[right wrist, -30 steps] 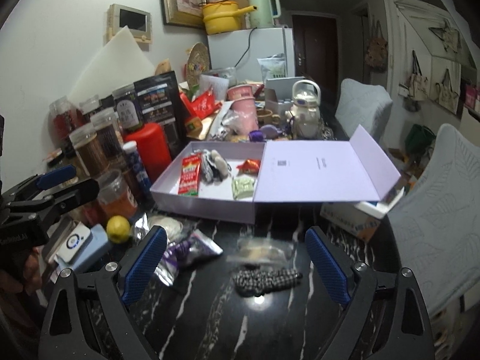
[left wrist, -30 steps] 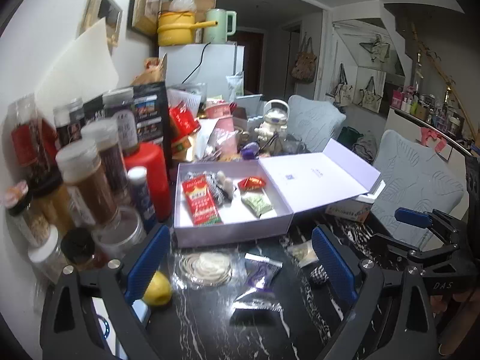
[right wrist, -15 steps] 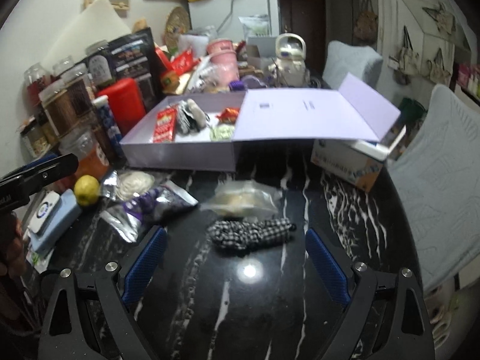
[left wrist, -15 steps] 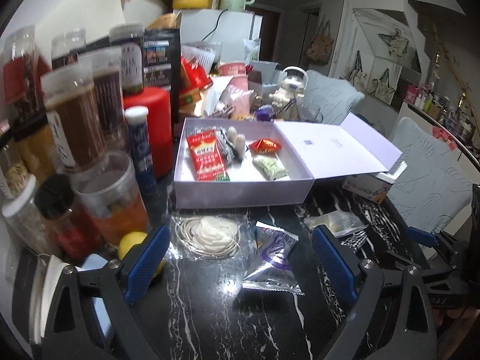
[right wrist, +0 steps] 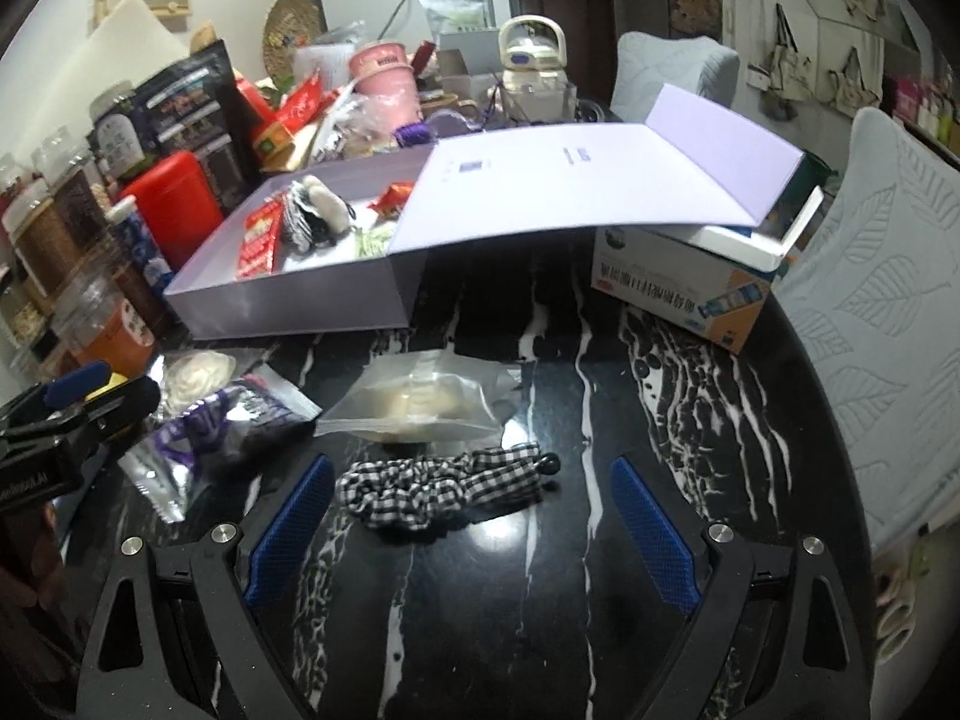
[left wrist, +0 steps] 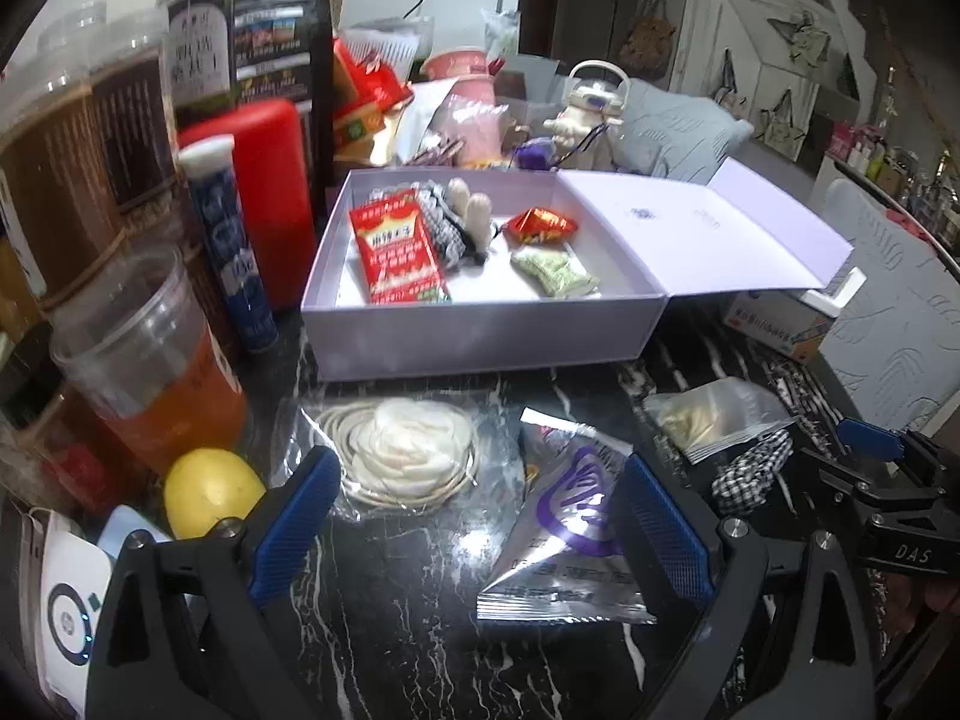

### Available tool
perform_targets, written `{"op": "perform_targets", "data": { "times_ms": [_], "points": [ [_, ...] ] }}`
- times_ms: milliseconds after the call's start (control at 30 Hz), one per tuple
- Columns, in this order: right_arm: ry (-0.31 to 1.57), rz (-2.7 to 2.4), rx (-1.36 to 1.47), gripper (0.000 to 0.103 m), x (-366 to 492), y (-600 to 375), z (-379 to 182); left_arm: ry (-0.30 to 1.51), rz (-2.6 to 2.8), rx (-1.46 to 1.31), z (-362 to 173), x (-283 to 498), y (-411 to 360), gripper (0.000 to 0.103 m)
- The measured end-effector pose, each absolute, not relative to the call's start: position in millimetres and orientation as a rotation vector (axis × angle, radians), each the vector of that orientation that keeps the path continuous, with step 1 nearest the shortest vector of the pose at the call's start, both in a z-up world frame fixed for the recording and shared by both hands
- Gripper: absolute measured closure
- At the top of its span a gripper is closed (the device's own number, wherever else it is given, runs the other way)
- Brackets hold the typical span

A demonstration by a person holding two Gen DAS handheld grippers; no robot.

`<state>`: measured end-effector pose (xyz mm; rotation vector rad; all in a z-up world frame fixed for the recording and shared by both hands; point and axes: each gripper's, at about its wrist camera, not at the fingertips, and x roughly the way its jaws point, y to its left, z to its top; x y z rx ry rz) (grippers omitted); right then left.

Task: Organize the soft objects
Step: 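Grasp the silver-purple GOZI bag with the left tool while the right tool grasps the gingham scrunchie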

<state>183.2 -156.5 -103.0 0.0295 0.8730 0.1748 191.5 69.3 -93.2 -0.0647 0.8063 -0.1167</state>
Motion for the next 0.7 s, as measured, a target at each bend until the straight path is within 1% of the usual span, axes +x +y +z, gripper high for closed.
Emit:
{"op": "perform_targets", "data": {
  "times_ms": [167,367,500,600,633,700],
  "points": [
    [0.907,0.195,0.011,0.010,194,-149,-118,0.850,-0.156,-0.103,-105,198,68,0.006],
    [0.936,0.182,0.008,0.010,206,-143,-129,0.862,-0.202,-0.088,-111,202,56,0.006],
    [0.955,0.187,0.001,0.010,210,-143,-134,0.888,-0.223,-0.112,-116,205,56,0.015],
    [0.969,0.198,0.013,0.011,210,-147,-138,0.903,-0.227,-0.126,-120,208,58,0.029],
    [0.971,0.204,0.018,0.012,209,-149,-138,0.908,-0.228,-0.127,-121,208,58,0.032],
    [0.973,0.224,0.037,0.021,206,-152,-139,0.918,-0.237,-0.129,-124,209,57,0.037]
  ]
}}
